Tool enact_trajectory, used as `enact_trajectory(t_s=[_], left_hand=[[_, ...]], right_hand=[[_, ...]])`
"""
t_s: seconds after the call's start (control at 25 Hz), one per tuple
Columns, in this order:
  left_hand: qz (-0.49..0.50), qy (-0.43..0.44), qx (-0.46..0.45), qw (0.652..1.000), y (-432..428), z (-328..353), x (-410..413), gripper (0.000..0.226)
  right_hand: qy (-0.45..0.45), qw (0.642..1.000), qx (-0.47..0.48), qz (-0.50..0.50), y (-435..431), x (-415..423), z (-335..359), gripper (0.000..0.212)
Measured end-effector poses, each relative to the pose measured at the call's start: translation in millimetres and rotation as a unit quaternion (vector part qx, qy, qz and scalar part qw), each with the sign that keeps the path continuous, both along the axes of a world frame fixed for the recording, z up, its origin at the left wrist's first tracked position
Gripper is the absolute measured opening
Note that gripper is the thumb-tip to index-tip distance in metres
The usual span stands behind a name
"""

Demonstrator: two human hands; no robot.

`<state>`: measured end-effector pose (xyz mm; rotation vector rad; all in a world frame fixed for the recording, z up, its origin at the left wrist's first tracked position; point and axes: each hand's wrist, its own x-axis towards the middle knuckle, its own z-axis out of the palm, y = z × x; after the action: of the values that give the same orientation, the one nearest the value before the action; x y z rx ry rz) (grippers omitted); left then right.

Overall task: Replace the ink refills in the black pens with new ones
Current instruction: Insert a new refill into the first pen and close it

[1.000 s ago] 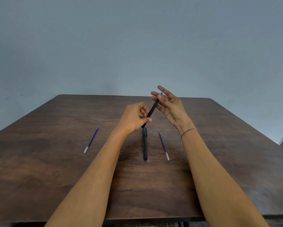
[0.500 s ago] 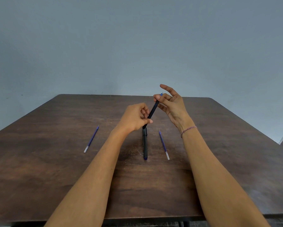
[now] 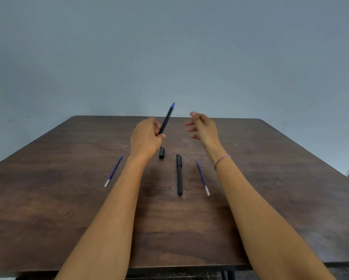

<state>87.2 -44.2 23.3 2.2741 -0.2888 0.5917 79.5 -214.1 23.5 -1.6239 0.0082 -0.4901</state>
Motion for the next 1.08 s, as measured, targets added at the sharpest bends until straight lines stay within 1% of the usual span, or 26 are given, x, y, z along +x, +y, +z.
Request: enact_trajectory(t_s=[0.04, 0.08, 0.12, 0.16, 0.2, 0.28, 0.4, 0.48, 0.72, 0.8, 0.96, 1.08], left_hand=[[0.025, 0.0, -0.017, 1.0, 4, 0, 1, 0.022], [0.047, 0.0, -0.03, 0.998, 7, -1, 1, 0.022], [0.062, 0.002, -0.042, 0.997, 9, -1, 2, 0.022], [0.071, 0.003, -0.051, 0.996, 10, -2, 3, 0.022], [0.074, 0.004, -0.057, 0.996, 10, -2, 3, 0.023], [0.075, 0.003, -0.061, 0.995, 9, -2, 3, 0.022], [0.076, 0.005, -0.062, 0.995, 8, -2, 2, 0.023], [0.074, 0.008, -0.061, 0.995, 8, -2, 2, 0.023], [0.057, 0.005, -0.049, 0.997, 6, -4, 0, 0.023], [0.055, 0.007, -0.049, 0.997, 6, -3, 0, 0.023], [0.061, 0.007, -0.047, 0.997, 6, -4, 2, 0.023], [0.071, 0.011, -0.046, 0.996, 8, -4, 3, 0.023]], right_hand=[[0.009, 0.991, -0.133, -0.031, 3, 3, -6, 0.036], [0.016, 0.964, -0.262, -0.038, 7, 4, -12, 0.036], [0.028, 0.93, -0.365, -0.023, 13, 4, -17, 0.035], [0.042, 0.899, -0.437, 0.007, 21, 4, -19, 0.032], [0.053, 0.87, -0.488, 0.035, 28, 3, -20, 0.029], [0.052, 0.825, -0.558, 0.069, 40, 0, -19, 0.03], [0.047, 0.778, -0.621, 0.08, 49, -4, -16, 0.039], [0.048, 0.756, -0.648, 0.079, 52, -7, -15, 0.04], [0.033, 0.743, -0.666, 0.055, 57, -5, -18, 0.042], [0.029, 0.745, -0.664, 0.053, 59, -3, -20, 0.038], [0.019, 0.776, -0.628, 0.05, 59, 1, -21, 0.023], [0.022, 0.803, -0.594, 0.054, 55, 2, -18, 0.02]])
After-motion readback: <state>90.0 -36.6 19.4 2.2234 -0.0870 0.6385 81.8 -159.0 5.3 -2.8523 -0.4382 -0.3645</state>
